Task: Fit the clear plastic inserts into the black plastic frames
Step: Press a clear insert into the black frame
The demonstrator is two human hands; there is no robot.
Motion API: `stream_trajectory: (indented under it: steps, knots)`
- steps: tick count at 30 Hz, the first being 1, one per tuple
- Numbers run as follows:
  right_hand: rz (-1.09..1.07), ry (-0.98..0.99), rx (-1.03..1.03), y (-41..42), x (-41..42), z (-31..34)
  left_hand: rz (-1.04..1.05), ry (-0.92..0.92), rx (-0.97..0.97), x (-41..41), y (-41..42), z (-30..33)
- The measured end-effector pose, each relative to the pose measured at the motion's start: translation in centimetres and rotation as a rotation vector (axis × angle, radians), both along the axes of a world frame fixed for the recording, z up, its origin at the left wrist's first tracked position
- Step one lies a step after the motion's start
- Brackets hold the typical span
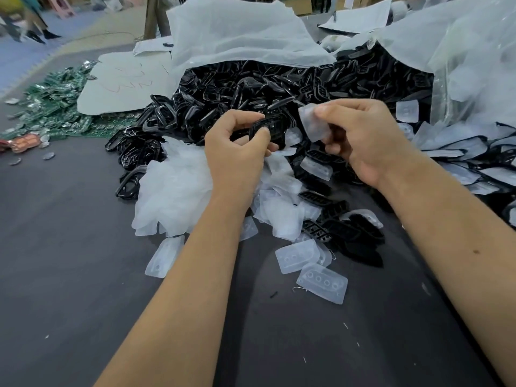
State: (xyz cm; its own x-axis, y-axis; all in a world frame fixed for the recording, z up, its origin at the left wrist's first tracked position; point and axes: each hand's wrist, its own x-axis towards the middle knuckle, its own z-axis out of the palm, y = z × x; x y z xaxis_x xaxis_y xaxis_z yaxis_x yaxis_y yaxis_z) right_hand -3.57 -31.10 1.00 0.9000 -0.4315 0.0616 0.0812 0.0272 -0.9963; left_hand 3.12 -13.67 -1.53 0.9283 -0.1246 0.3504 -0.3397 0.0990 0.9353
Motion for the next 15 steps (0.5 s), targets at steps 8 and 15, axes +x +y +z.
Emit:
stream_trajectory:
  steps: [8, 15]
  knots:
    - [0.023, 0.025, 0.137, -0.08, -0.14, -0.81, -0.096, -0.009, 0.113, -0.58, -0.86, -0.37]
    - [0.081, 0.003, 0.024, 0.13, -0.15, -0.98, -0.138, 0.078, 0.011, 0.18, -0.67, -0.71]
